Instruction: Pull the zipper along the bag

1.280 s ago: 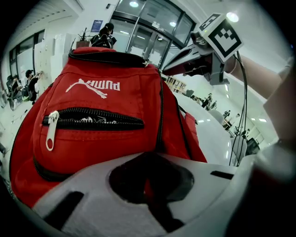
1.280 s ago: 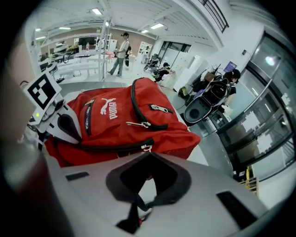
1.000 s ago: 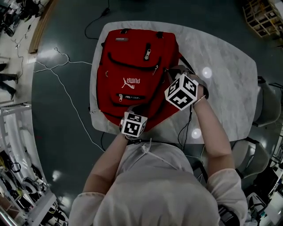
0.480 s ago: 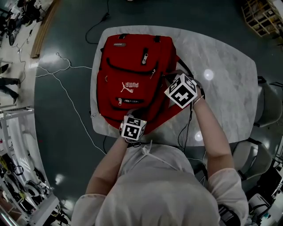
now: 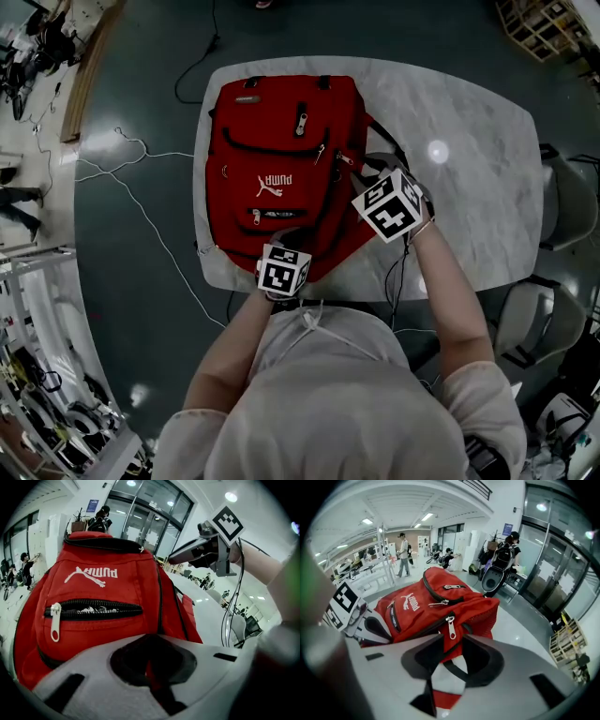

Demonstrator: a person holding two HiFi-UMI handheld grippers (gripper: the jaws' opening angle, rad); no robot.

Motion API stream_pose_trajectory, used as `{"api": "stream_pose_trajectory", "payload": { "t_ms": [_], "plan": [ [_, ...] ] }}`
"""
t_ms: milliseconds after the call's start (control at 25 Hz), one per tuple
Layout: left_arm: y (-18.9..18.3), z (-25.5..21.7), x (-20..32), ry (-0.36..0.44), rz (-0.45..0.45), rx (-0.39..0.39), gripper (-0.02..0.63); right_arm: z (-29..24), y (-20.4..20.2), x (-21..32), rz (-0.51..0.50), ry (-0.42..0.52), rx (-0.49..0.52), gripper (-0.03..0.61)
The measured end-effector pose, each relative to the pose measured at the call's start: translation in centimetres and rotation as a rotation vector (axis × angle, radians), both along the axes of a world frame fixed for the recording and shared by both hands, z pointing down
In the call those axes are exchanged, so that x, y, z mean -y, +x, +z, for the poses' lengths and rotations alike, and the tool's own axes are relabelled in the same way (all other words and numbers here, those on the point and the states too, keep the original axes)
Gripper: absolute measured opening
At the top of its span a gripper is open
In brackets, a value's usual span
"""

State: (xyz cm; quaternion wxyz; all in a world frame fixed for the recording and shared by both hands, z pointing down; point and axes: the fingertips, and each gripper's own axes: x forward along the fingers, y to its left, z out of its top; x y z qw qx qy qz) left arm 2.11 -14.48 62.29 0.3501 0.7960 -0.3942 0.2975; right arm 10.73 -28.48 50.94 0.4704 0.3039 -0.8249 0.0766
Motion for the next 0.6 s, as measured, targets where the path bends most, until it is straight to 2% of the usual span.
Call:
{"api": "stream_pose_trajectory", "payload": {
  "t_ms": [80, 280, 480, 600],
  "plan": [
    [-0.3, -1.3, 0.1, 0.031, 0.000, -0.015, 0.020, -0.9, -0.1, -0.7, 0.050, 0.019, 0.032, 0.122],
    [-1.4, -7.3, 1.5, 0.170, 0.004, -0.067, 0.020, -3.6, -0.7, -3.1, 0.242, 0.085, 0.154, 0.046],
    [-3.2, -15.5, 3.4, 0.318, -0.047, -0.171, 0.020, -5.8, -2.2, -6.1, 0.388, 0.144, 0.242, 0.037],
    [-4.1, -20.3, 4.2, 0.398, -0.058, -0.224, 0.020, -7.6, -3.4, -7.5, 0.463, 0.174, 0.356, 0.032]
  ]
}}
